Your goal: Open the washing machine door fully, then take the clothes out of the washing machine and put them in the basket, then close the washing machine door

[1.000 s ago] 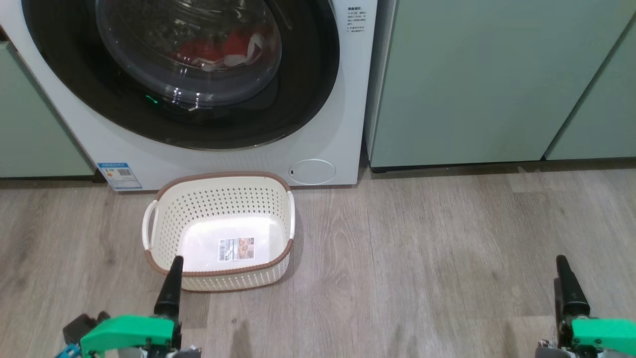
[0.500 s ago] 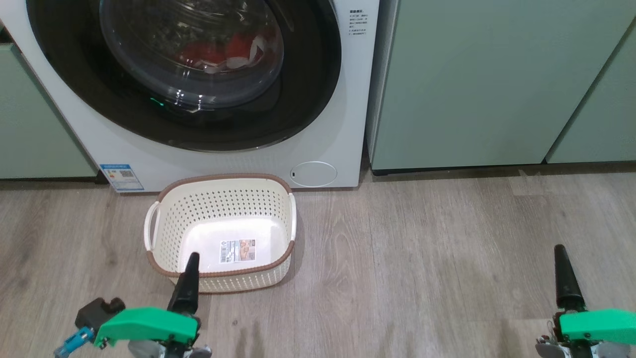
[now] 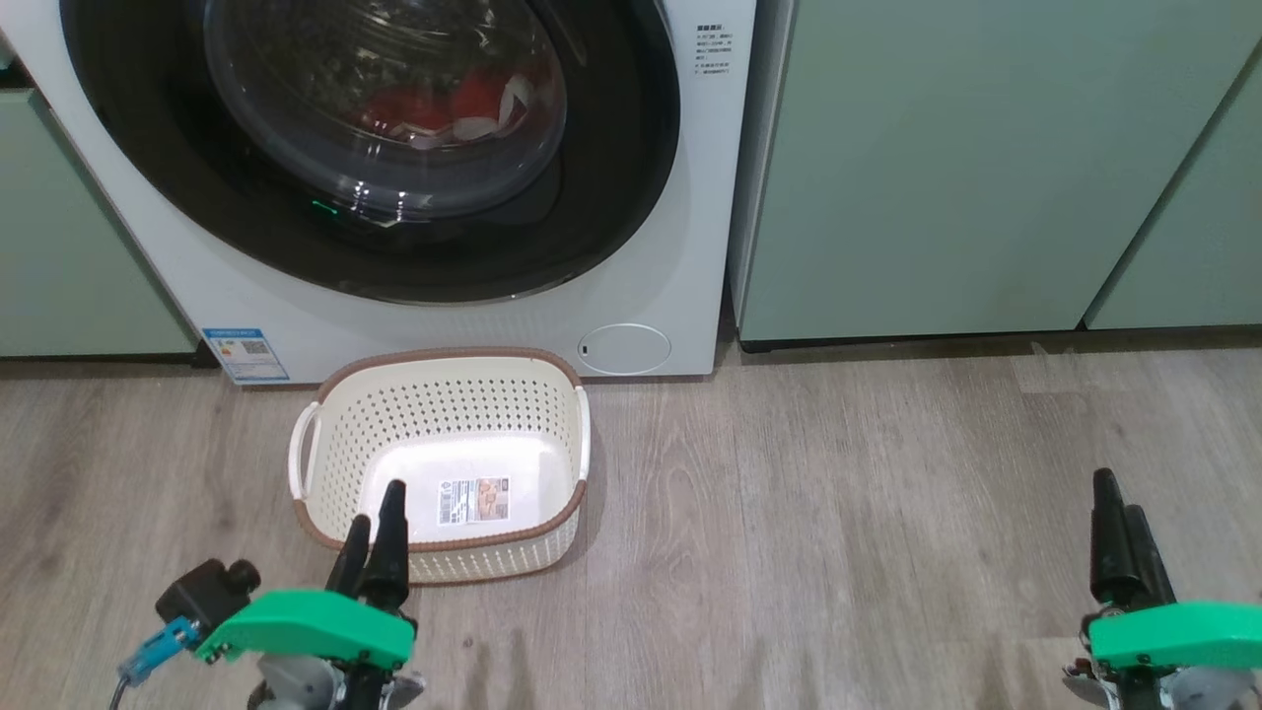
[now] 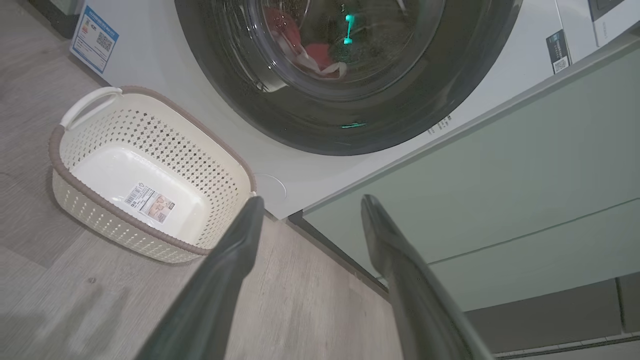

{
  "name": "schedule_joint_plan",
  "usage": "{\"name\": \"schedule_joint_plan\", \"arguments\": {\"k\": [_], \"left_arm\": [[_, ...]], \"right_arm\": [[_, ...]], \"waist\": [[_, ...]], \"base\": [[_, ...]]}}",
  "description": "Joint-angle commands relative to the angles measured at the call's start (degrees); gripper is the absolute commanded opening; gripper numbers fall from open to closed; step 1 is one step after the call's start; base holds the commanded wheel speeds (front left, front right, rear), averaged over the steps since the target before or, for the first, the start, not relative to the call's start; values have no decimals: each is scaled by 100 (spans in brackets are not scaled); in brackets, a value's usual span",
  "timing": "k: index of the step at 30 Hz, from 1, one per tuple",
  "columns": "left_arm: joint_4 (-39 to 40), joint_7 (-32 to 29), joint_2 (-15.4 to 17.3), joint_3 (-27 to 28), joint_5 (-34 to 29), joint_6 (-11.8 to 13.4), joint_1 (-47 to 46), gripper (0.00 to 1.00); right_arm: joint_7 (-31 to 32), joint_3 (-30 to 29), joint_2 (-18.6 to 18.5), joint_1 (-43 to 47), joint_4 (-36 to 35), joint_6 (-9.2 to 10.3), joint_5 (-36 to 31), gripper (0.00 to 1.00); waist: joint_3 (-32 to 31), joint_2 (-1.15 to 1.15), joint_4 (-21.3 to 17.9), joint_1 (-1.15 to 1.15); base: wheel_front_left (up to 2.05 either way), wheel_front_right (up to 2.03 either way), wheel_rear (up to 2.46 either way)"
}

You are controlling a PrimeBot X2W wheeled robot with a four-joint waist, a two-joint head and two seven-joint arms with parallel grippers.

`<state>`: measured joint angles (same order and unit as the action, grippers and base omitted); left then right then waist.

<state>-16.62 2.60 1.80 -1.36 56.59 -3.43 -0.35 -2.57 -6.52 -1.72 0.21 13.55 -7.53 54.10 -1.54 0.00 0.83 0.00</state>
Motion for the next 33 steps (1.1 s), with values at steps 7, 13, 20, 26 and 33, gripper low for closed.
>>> {"name": "schedule_joint_plan", "arguments": {"k": [7, 13, 20, 26, 33], "left_arm": [[271, 179, 64, -27, -701, 103, -404, 100], [316, 280, 68, -90, -1158, 167, -446, 100], [379, 397, 73, -182, -1733, 244, -495, 100], [410, 499, 77, -231, -2155, 310, -531, 100], [412, 617, 82, -262, -2662, 376, -565, 100]], "right_arm": [[-180, 30, -59, -114, -320, 2, -726, 100], [-282, -10, -65, -103, -364, 2, -1206, 100], [-399, -53, -71, -96, -381, 3, -1771, 100], [-501, -65, -76, -91, -425, 3, -2227, 100], [-619, -16, -83, -76, -500, 3, -2795, 100]], "waist": [[-17, 0, 15, 0], [-38, 0, 24, 0], [-66, 0, 41, 0], [-89, 0, 63, 0], [-117, 0, 81, 0]], "base": [[0, 0, 0], [0, 0, 0], [0, 0, 0], [0, 0, 0], [0, 0, 0]]}}
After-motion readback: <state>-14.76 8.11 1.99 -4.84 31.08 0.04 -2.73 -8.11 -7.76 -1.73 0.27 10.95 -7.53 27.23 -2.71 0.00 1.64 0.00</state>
